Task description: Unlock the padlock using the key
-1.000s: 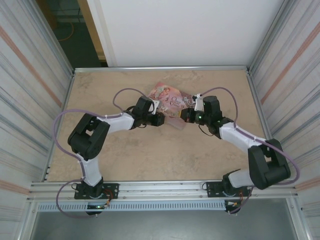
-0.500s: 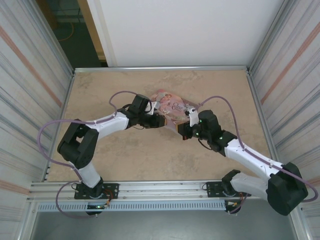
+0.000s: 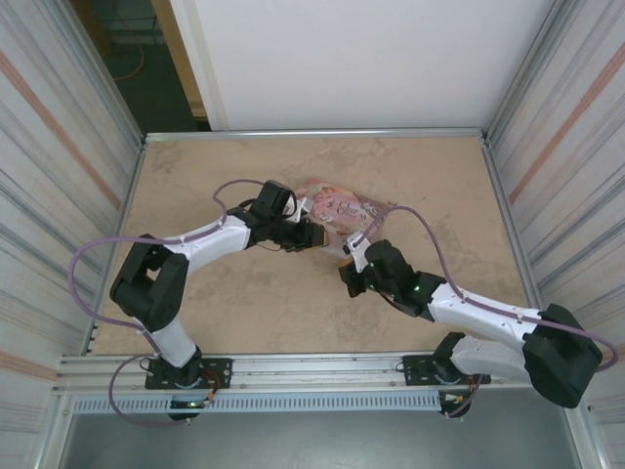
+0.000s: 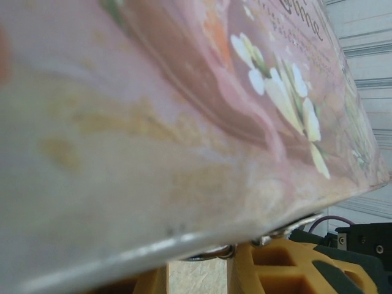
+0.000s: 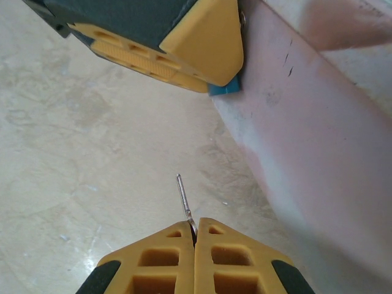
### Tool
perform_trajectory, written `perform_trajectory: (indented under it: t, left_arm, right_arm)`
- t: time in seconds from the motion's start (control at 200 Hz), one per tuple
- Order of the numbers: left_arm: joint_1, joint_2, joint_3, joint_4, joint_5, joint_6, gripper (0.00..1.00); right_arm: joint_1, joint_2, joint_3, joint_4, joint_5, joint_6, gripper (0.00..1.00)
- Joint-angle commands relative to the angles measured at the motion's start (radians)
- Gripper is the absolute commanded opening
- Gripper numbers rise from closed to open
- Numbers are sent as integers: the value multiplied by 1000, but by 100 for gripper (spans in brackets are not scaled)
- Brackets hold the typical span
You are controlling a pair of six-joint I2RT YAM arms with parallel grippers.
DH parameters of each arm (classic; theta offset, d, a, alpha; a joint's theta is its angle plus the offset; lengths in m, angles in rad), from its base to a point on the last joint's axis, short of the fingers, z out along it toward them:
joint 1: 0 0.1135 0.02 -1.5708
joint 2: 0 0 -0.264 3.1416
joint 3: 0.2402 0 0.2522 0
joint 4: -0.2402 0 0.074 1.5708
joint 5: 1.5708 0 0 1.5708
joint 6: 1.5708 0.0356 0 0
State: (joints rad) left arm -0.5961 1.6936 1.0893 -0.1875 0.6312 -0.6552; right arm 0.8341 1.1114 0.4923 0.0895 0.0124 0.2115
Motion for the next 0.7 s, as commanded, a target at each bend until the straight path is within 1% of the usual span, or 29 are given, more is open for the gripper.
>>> perform_trajectory:
  t: [0.0, 0.195, 0.696]
  left_arm:
    - [-4, -64, 37, -12, 68, -21, 0]
    - [-3, -69, 35, -17, 72, -23, 0]
    - [-3, -77, 37, -21, 87, -34, 0]
  right_arm:
    - [12, 25, -12, 75, 82, -46, 0]
    - [13, 72, -4, 114, 99, -67, 0]
    - [13, 119, -27, 252, 110, -63, 0]
